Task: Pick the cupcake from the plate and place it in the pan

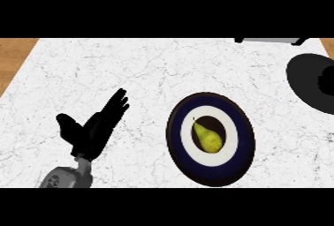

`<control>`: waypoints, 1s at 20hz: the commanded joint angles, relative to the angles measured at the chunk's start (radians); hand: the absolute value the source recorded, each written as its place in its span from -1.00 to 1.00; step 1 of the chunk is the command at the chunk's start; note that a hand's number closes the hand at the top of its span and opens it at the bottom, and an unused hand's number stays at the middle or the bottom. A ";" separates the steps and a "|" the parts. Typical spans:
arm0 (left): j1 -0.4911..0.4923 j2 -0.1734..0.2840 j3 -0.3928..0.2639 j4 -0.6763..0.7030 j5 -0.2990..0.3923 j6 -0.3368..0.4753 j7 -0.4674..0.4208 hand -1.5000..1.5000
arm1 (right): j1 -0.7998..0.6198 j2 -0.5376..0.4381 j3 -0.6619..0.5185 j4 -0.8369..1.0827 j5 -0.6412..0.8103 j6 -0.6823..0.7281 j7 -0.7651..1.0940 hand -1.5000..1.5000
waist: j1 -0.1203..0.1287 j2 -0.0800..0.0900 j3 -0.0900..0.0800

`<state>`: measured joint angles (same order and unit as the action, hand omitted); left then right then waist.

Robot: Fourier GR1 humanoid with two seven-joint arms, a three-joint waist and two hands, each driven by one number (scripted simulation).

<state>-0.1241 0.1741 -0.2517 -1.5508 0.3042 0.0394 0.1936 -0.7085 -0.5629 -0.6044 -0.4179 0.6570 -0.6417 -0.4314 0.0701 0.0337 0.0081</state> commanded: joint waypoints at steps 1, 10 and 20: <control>-0.012 -0.005 0.001 0.014 -0.001 -0.003 0.003 0.00 | -0.030 -0.059 -0.043 0.077 -0.031 0.008 -0.055 1.00 | 0.013 0.009 0.002; -0.039 0.005 0.010 0.013 0.006 -0.028 0.004 0.00 | -0.047 -0.119 0.019 0.251 0.061 0.142 0.101 -1.00 | 0.043 0.015 0.004; 0.003 -0.001 0.009 0.009 0.005 -0.017 0.002 0.00 | -0.073 -0.109 -0.225 0.216 -0.215 0.346 -0.108 -1.00 | 0.009 0.002 0.006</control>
<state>-0.1469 0.1671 -0.2470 -1.5286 0.3083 0.0192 0.1958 -0.7848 -0.6493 -0.7523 -0.2077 0.5272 -0.3911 -0.4911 0.0870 0.0421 0.0152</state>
